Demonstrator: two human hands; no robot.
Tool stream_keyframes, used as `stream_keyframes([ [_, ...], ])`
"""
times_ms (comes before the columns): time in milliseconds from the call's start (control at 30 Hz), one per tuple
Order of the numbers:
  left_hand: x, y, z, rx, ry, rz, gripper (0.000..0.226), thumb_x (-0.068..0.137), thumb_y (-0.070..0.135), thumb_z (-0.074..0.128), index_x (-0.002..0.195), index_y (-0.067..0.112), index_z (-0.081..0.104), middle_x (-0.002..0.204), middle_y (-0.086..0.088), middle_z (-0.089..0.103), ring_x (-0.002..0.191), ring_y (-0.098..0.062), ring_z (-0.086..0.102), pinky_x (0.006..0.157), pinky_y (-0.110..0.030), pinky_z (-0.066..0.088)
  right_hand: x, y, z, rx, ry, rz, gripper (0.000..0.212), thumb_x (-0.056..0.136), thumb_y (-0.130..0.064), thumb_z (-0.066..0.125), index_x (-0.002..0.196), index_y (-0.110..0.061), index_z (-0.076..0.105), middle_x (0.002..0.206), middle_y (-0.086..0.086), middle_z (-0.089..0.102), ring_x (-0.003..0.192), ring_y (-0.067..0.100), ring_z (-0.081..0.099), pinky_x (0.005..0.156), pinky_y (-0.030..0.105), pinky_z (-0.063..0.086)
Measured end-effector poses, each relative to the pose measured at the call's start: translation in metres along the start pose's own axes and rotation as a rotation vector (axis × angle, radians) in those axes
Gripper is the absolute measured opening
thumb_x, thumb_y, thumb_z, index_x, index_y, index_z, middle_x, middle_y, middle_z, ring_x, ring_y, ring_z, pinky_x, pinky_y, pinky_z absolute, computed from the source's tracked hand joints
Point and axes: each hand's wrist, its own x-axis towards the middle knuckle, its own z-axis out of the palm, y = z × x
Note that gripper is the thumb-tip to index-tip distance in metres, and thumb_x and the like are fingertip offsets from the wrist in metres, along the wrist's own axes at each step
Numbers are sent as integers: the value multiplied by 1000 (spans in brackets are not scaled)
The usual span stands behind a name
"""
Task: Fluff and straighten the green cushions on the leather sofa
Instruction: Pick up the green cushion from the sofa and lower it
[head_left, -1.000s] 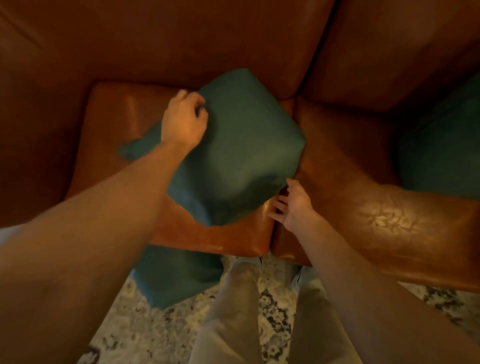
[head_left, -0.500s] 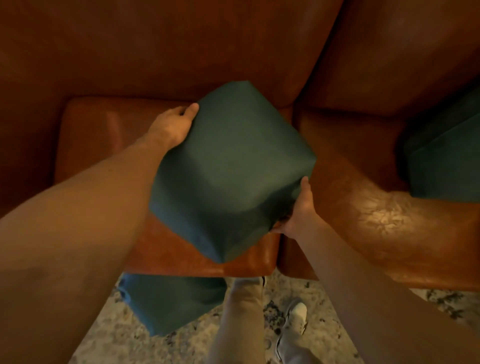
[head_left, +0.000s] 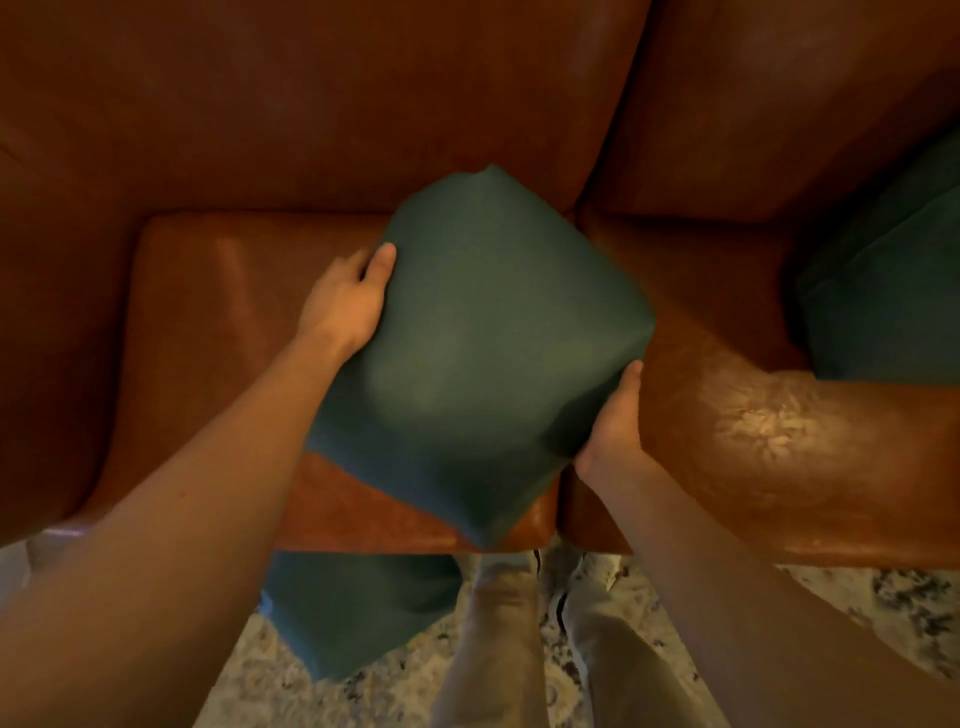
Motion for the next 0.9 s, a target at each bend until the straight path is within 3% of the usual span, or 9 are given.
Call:
stream_keyframes([
  [100,-29,-5,13,-200,90,1,51,101,49,36,137,17,51,144,-9,49,134,-22,42,105,-23,26,-7,-14,-19,13,-44,-106,88,79,-83,37,147,-25,40,146,-2,46,136,24,40,117,46,26],
  [167,-45,-4,23,-381,112,-6,55,95,56,39,136,21,52,143,-1,50,132,-12,43,105,-21,26,-11,-27,-31,12,-71,-189,84,81,-82,34,144,-28,43,143,-5,49,134,22,42,116,46,28],
  [233,-58,4,31,-537,122,-63,68,86,67,39,138,24,50,146,3,47,133,-5,40,113,-26,25,-14,-44,-42,9,-88,-273,77,83,-81,32,139,-31,49,137,-8,54,129,18,47,113,43,32],
  [300,-67,18,38,-685,121,-140,79,76,74,43,137,24,51,146,3,49,135,-10,42,117,-38,28,-19,-67,-50,25,-91,-340,69,84,-79,34,132,-34,55,127,-12,59,121,14,52,108,39,37],
  [400,-69,39,49,-880,114,-260,95,66,79,49,141,21,46,148,-1,47,137,-18,43,116,-45,31,-19,-102,-62,18,-57,-423,70,85,-75,38,140,-33,48,136,-11,54,123,12,49,109,38,36],
  [467,-70,53,57,-925,102,-282,82,78,73,47,139,18,50,142,-1,53,132,-18,48,111,-43,38,-14,-123,-68,-7,-49,-483,67,87,-72,38,139,-31,47,134,-13,52,123,10,47,110,37,35],
  [567,-68,80,73,-986,84,-248,51,98,55,38,129,19,58,124,2,65,118,-17,59,88,-31,50,-6,-153,-75,-28,-65,-527,57,90,-67,38,135,-33,50,116,-18,54,112,6,49,106,35,36],
  [733,-55,132,86,-1009,56,-215,46,98,53,39,127,22,58,126,3,63,118,-15,58,103,-36,45,4,-200,-88,-3,-72,-542,41,88,-59,45,116,-37,66,113,-12,67,107,11,59,99,37,45],
  [900,-38,177,94,-1016,82,-169,32,99,44,42,112,20,60,113,3,65,110,-16,60,95,-32,47,8,-240,-99,50,-148,-572,31,91,-54,45,90,-39,73,88,-17,74,95,7,64,76,29,48],
])
